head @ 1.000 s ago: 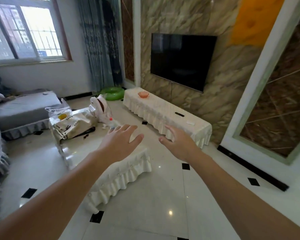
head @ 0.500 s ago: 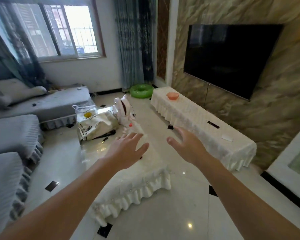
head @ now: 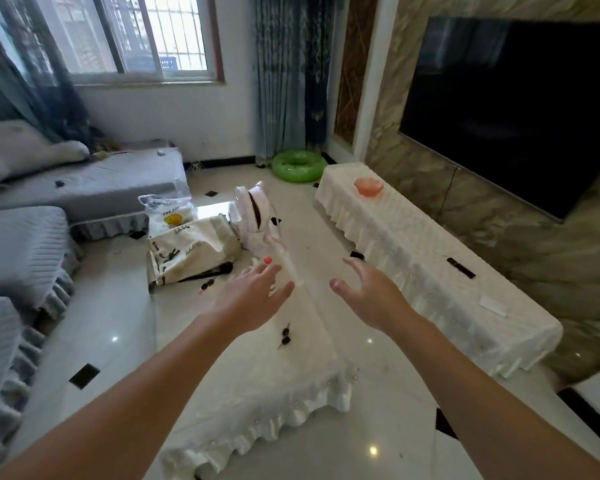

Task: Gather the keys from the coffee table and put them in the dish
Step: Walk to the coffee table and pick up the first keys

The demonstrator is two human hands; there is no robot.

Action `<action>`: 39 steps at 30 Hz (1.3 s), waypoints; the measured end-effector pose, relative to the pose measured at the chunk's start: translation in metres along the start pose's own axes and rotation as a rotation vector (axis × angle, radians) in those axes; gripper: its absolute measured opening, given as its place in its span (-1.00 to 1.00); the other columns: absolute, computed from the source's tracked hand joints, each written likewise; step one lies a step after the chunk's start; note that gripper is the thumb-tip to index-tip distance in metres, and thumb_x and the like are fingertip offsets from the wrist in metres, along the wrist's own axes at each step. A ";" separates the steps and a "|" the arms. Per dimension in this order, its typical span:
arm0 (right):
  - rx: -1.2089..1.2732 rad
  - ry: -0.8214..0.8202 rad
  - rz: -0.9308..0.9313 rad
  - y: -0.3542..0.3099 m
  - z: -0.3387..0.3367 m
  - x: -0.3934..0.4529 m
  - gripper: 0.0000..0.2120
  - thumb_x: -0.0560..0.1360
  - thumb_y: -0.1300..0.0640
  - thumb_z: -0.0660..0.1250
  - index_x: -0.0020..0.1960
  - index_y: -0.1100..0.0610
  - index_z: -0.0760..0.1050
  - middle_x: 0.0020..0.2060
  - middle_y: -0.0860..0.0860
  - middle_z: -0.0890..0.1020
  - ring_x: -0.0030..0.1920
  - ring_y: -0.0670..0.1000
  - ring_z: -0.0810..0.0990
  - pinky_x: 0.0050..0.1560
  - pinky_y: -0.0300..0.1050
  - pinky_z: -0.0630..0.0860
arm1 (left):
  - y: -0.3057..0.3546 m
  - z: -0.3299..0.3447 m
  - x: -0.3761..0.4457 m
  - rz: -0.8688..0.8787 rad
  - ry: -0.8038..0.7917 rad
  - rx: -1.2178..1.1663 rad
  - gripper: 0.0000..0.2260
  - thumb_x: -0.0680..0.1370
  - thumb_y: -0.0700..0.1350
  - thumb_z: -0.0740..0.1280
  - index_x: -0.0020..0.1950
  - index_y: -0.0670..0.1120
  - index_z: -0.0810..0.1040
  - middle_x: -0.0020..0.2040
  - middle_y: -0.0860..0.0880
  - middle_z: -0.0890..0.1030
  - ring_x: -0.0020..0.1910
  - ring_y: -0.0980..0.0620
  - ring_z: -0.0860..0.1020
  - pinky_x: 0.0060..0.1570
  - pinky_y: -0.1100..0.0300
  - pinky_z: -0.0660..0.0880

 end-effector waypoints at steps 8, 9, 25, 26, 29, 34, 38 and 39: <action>0.043 -0.015 0.000 0.023 0.005 0.122 -0.40 0.54 -0.19 0.22 0.50 0.04 0.25 0.45 0.04 0.36 0.43 0.07 0.29 0.27 -0.05 0.27 | -0.019 0.009 0.113 -0.033 -0.002 0.003 -0.35 0.51 0.39 -0.08 0.46 0.08 0.33 0.40 0.00 0.47 0.31 -0.05 0.48 0.22 -0.07 0.44; 0.033 -0.015 -0.002 0.030 0.010 0.138 -0.40 0.54 -0.19 0.22 0.50 0.03 0.26 0.44 0.03 0.37 0.42 0.07 0.28 0.23 -0.07 0.27 | -0.023 0.017 0.125 -0.045 -0.005 0.002 -0.35 0.51 0.39 -0.08 0.46 0.08 0.33 0.40 0.00 0.47 0.31 -0.05 0.48 0.22 -0.07 0.43; 0.111 -0.493 -0.100 0.139 0.171 0.343 -0.42 0.52 -0.19 0.25 0.46 0.06 0.33 0.37 0.05 0.47 0.34 0.08 0.43 0.21 -0.08 0.34 | -0.075 0.207 0.220 -0.590 -0.137 -0.153 -0.49 0.58 0.24 0.13 0.42 -0.03 0.40 0.35 -0.03 0.53 0.25 -0.04 0.52 0.17 0.01 0.48; 0.123 -0.520 -0.090 0.144 0.186 0.344 -0.41 0.51 -0.20 0.25 0.46 0.05 0.33 0.37 0.05 0.48 0.34 0.08 0.43 0.23 -0.06 0.34 | -0.079 0.220 0.220 -0.607 -0.158 -0.161 -0.49 0.58 0.23 0.14 0.42 -0.03 0.39 0.35 -0.03 0.53 0.25 -0.04 0.52 0.17 0.00 0.48; 0.135 -0.597 -0.057 0.165 0.233 0.341 -0.42 0.50 -0.23 0.23 0.45 0.00 0.34 0.36 0.02 0.49 0.33 0.07 0.44 0.23 -0.04 0.36 | -0.094 0.264 0.218 -0.639 -0.218 -0.171 -0.51 0.56 0.20 0.19 0.40 -0.03 0.40 0.31 -0.04 0.55 0.22 -0.06 0.53 0.14 -0.01 0.49; 0.115 -0.662 0.029 0.220 0.314 0.338 -0.44 0.52 -0.23 0.22 0.46 -0.03 0.33 0.38 0.01 0.47 0.33 0.06 0.43 0.22 -0.02 0.37 | -0.128 0.361 0.217 -0.682 -0.285 -0.194 -0.55 0.54 0.16 0.24 0.35 -0.04 0.44 0.23 -0.04 0.59 0.14 -0.07 0.56 0.04 0.01 0.54; 0.152 -0.645 0.108 0.266 0.370 0.340 -0.43 0.52 -0.23 0.22 0.46 -0.01 0.32 0.40 -0.01 0.44 0.35 0.03 0.41 0.23 -0.04 0.36 | -0.151 0.437 0.221 -0.691 -0.323 -0.206 -0.57 0.53 0.13 0.26 0.33 -0.05 0.43 0.21 -0.07 0.58 0.08 -0.10 0.57 -0.04 0.01 0.53; 0.160 -0.633 0.124 0.276 0.382 0.340 -0.43 0.52 -0.22 0.22 0.46 -0.01 0.32 0.41 -0.02 0.43 0.36 0.03 0.40 0.23 -0.04 0.35 | -0.156 0.453 0.223 -0.698 -0.324 -0.210 -0.58 0.52 0.12 0.27 0.31 -0.05 0.44 0.19 -0.08 0.58 0.06 -0.10 0.56 -0.07 0.01 0.54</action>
Point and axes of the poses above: each hand's wrist, its own x-axis towards the middle knuckle, its own z-axis out of the palm, y = z × x, the point moved 4 cm from there along x, towards the middle knuckle
